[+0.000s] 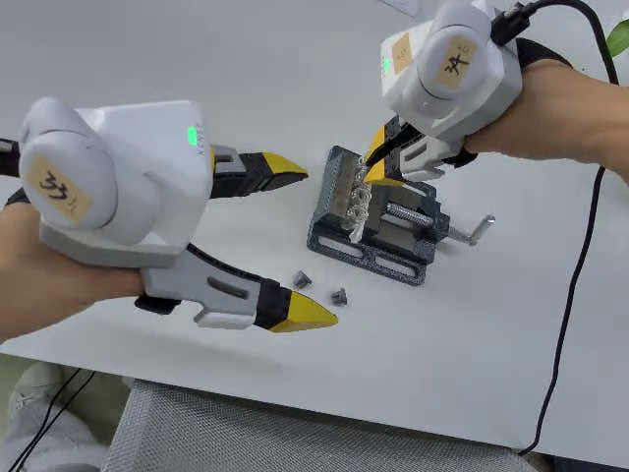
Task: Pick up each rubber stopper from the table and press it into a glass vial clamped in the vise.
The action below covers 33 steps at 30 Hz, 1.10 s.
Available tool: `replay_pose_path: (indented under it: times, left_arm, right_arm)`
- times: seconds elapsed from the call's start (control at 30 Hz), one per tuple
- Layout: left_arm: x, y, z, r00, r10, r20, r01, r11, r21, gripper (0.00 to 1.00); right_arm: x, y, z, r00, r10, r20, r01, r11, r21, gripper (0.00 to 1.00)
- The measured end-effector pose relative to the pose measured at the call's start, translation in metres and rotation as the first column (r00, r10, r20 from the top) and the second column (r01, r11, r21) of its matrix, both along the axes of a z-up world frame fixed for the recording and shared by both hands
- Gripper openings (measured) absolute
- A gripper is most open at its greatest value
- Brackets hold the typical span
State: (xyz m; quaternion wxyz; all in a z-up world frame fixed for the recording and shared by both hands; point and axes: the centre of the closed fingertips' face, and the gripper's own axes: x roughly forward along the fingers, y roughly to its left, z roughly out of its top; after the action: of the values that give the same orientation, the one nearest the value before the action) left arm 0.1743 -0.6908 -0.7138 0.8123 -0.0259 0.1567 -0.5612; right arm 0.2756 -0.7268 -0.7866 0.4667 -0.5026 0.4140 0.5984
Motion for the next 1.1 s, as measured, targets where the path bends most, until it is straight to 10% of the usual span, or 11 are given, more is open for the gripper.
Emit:
replay_pose_path:
  times: [1.1]
  left_arm:
    - [0.0013, -0.0004, -0.0005, 1.000, -0.001, -0.001, 0.001, 1.000, 0.007, 0.76]
  right_arm:
    - [-0.0010, 0.0023, 0.0011, 1.000, -0.013, 0.003, 0.013, 0.998, 0.055, 0.10]
